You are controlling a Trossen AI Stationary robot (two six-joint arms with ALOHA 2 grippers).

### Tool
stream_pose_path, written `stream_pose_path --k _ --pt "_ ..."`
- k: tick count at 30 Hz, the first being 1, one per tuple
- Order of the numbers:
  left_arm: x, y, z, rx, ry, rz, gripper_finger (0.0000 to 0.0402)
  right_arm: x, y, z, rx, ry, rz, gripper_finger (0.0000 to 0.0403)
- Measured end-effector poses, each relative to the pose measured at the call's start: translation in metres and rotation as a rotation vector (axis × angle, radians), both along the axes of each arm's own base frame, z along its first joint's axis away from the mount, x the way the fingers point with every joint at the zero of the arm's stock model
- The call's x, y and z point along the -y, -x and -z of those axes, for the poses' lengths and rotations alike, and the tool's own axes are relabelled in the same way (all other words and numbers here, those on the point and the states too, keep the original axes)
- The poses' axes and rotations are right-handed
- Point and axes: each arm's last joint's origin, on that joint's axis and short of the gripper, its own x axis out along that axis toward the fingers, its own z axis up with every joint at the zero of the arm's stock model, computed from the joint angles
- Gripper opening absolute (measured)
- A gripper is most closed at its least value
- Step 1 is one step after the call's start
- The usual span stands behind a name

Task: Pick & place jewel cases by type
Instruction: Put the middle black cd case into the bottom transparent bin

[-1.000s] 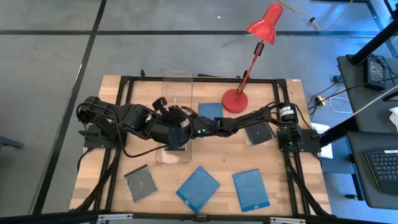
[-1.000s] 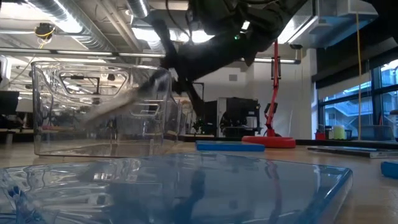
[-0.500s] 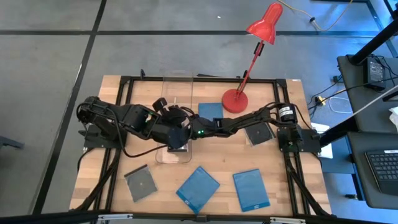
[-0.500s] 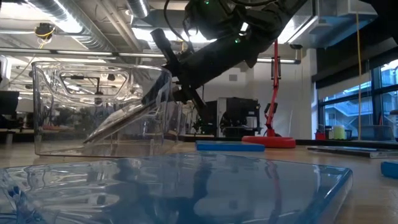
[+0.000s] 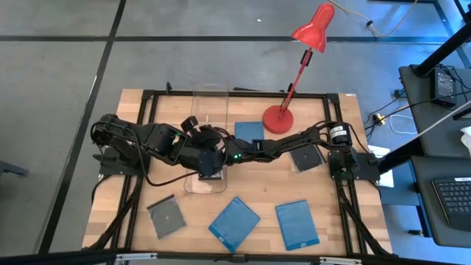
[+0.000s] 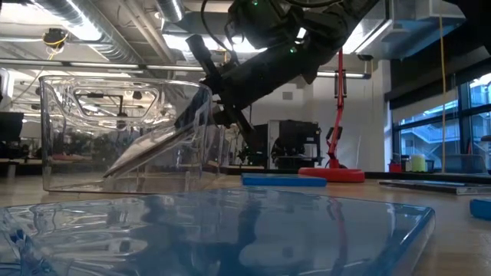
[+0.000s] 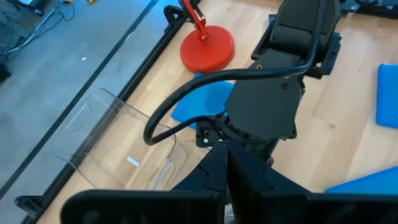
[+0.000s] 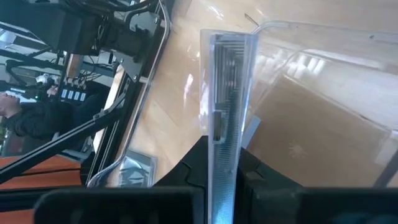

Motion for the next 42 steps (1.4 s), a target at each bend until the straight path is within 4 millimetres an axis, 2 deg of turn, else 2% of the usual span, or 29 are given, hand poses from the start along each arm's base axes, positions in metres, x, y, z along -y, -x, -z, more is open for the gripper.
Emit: stream_pose_path --k 15,26,30,36,42 --pt "0.001 0.0 0.001 -0.013 0.037 0.021 0.0004 -0.001 0.0 0.0 0.003 -0.011 -0.025 0.0035" --pt "0.001 0.0 0.001 -0.012 0.034 0.02 0.0004 -0.001 0.0 -0.003 0.017 -0.011 -0.033 0.0112" --pt "0.001 0.0 0.001 -0.012 0.033 0.02 0.0004 -0.001 -0.001 -0.005 0.04 0.047 -0.064 0.0117" --pt "0.001 0.0 0.001 -0.015 0.041 0.024 0.0004 -0.002 0.001 -0.008 0.031 0.04 -0.095 0.0118" --pt "0.001 0.0 0.001 -0.014 0.036 0.021 0.0004 -0.002 0.003 -0.022 0.064 0.125 -0.143 0.0118"
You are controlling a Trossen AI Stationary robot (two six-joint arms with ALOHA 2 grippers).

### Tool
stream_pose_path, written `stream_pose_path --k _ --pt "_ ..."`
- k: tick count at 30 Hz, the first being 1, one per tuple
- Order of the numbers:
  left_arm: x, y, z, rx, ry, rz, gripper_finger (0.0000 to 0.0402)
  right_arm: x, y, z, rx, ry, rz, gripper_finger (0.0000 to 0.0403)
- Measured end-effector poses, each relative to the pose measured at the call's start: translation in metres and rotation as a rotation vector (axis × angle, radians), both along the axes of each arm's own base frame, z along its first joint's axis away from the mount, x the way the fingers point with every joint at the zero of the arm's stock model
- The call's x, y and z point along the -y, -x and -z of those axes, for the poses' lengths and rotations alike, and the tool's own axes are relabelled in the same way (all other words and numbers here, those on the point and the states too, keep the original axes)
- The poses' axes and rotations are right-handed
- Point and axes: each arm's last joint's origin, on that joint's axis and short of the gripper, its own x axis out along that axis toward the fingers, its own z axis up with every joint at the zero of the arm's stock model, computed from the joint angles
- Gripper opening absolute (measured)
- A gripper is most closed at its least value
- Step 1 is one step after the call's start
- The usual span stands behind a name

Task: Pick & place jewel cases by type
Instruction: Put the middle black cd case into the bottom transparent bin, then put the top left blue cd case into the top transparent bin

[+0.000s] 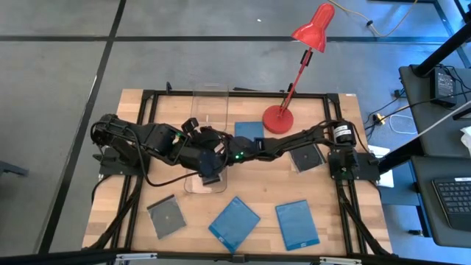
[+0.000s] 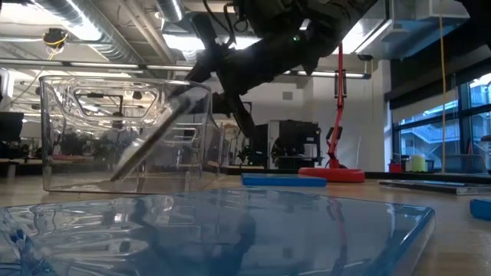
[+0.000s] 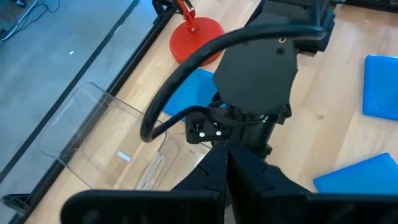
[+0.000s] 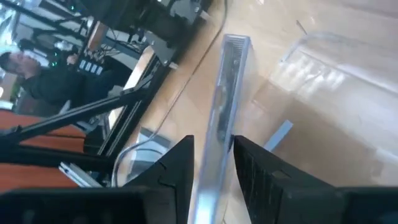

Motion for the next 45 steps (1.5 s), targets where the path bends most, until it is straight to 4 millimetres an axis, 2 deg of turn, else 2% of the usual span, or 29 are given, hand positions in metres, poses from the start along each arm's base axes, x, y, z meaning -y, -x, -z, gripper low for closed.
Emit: stream_pose_path --k 9,17,20,26,31,33,37,42,45 --pt "0.0 0.0 0.0 -0.011 -0.016 0.016 0.0004 0.0 0.008 0.008 -0.142 0.078 -0.051 0.0118" --pt "0.0 0.0 0.0 -0.015 -0.023 0.023 0.0004 -0.001 0.008 0.003 -0.201 0.242 -0.16 0.0118" --pt "0.0 0.0 0.0 -0.015 -0.023 0.023 0.0004 0.0 0.006 -0.008 -0.267 0.354 -0.215 0.0118" --pt "0.0 0.0 0.0 -0.024 -0.032 0.036 0.0004 -0.004 -0.001 -0.045 -0.369 0.646 -0.272 0.0118" --pt "0.0 0.001 0.0 -0.027 -0.033 0.036 0.0004 -0.005 -0.001 -0.07 -0.439 0.704 -0.3 0.0118" --pt "0.0 0.001 0.0 -0.03 -0.027 0.04 0.0004 -0.004 0.003 -0.078 -0.493 0.679 -0.348 0.0118" --pt "0.0 -0.001 0.002 -0.034 -0.022 0.042 0.0004 -0.004 0.025 -0.092 -0.624 0.658 -0.435 0.0118" --pt "-0.003 -0.009 0.004 -0.035 -0.008 0.057 0.0004 0.001 0.061 -0.119 -0.756 0.662 -0.351 0.0118" --pt "-0.007 -0.015 0.006 -0.058 -0.016 0.091 0.0004 0.003 0.087 -0.144 -0.729 0.676 -0.32 0.0118"
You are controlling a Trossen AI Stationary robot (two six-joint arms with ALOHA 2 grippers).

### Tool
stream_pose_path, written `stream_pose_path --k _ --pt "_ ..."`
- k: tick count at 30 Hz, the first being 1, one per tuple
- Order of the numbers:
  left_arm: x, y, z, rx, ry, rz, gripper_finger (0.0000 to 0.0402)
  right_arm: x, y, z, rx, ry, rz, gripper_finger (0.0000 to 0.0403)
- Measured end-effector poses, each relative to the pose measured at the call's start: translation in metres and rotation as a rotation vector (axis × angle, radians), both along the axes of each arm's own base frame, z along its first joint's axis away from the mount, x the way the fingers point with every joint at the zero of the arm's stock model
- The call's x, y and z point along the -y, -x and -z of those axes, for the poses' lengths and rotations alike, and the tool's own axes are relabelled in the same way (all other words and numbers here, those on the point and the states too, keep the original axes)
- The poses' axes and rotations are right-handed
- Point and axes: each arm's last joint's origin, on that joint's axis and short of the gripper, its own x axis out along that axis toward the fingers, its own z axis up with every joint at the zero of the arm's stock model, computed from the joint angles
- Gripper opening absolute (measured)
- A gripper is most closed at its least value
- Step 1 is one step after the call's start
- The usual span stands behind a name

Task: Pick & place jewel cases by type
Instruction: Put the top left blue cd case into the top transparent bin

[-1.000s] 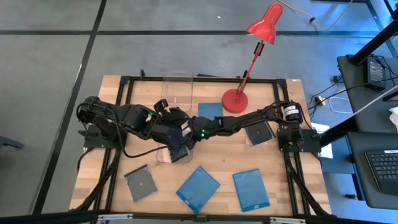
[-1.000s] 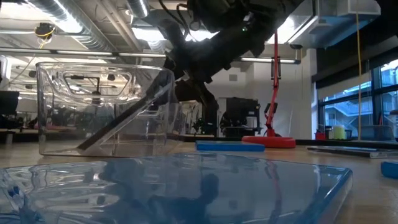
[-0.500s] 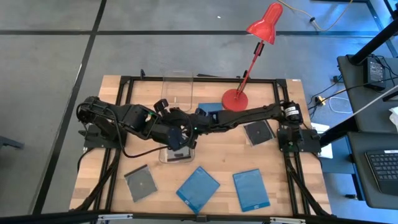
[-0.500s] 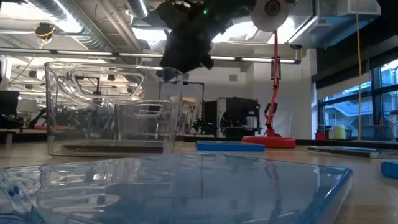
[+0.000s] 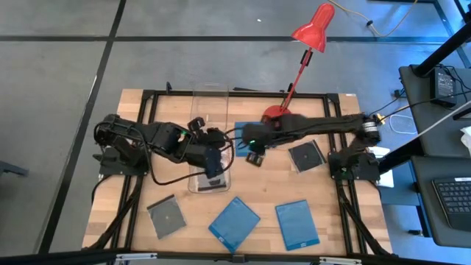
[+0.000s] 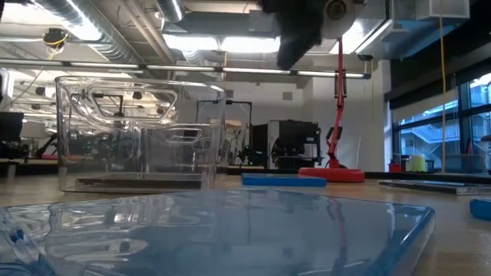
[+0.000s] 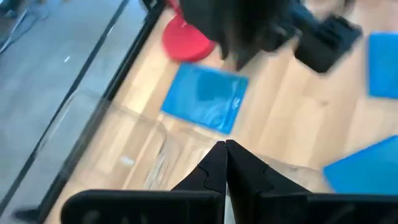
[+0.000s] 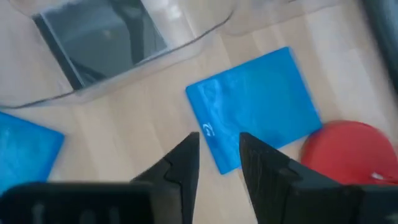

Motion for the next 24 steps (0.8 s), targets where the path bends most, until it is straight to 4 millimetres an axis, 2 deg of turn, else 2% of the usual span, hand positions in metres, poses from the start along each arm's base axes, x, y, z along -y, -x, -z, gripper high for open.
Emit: stream_pose_path --k 3,7,13,17,20,24 --pt "-0.005 -0.005 0.002 -0.025 0.012 0.035 0.0004 0.0 0.024 -0.012 0.067 -0.026 0.042 0.0118" --pt "-0.017 -0.02 0.005 -0.017 0.015 0.081 0.0004 0.003 0.054 -0.014 0.182 -0.07 0.133 0.0118" --pt "-0.045 -0.057 0.017 0.034 0.098 0.207 0.0004 0.003 0.078 0.017 0.292 -0.183 0.229 0.0118" --pt "-0.066 -0.088 0.042 0.024 0.145 0.252 0.0004 0.009 0.093 0.037 0.294 -0.228 0.314 0.0118" --pt "-0.083 -0.109 0.069 -0.017 0.197 0.251 0.0004 0.017 0.107 0.044 0.328 -0.281 0.343 0.0118" --pt "-0.102 -0.128 0.104 -0.101 0.231 0.252 0.0004 0.027 0.128 0.059 0.398 -0.347 0.37 0.0118"
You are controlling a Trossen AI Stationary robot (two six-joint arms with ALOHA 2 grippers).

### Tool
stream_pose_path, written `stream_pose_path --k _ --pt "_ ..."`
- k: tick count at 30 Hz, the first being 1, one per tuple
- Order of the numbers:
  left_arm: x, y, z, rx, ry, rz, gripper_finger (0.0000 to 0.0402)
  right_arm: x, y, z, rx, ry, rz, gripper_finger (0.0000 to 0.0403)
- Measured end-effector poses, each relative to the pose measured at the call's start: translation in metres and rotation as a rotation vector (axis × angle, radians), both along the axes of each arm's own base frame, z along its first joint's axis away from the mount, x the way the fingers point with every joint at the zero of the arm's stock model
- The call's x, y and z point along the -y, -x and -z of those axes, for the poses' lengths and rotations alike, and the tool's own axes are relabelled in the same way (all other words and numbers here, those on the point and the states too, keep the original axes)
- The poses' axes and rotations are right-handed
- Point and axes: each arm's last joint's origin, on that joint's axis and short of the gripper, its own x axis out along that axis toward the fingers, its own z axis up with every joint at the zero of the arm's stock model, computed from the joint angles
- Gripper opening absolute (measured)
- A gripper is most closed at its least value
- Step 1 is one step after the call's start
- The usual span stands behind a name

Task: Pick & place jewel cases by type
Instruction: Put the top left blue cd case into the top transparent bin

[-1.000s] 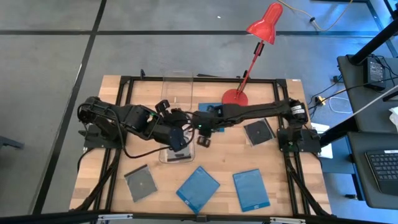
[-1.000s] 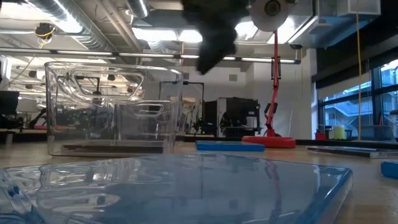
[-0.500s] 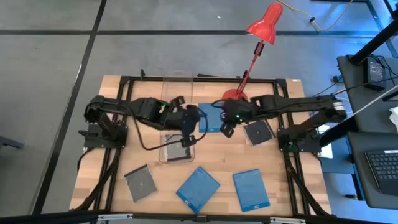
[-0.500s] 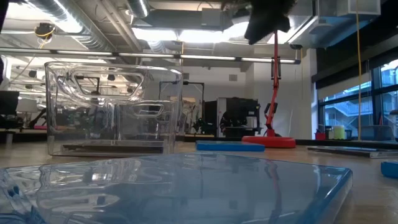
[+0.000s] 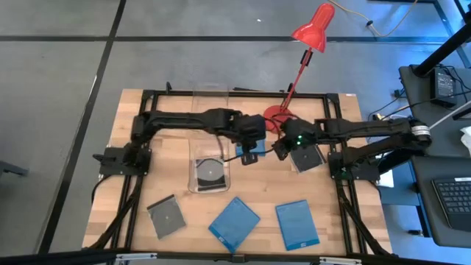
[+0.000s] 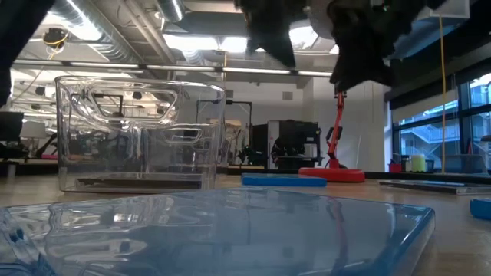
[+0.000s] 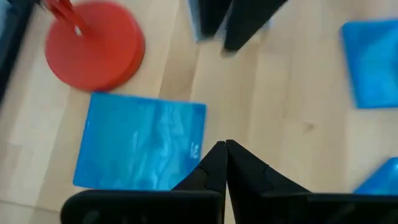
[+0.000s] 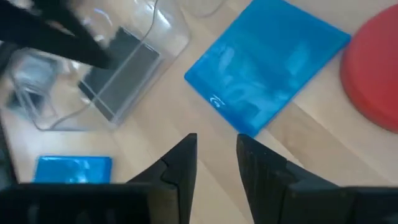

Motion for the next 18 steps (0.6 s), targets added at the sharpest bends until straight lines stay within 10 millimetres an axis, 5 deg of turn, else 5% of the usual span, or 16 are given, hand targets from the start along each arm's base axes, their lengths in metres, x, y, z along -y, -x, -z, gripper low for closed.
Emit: stream_pose_path --k 11,18 --pt "-0.039 -0.035 0.084 -0.131 0.006 -0.064 0.0004 0.022 0.02 0.059 0.248 -0.157 0.153 0.0118" --pt "-0.054 -0.044 0.134 -0.233 0.035 -0.122 0.0004 0.029 0.029 0.085 0.24 -0.26 0.4 0.0118"
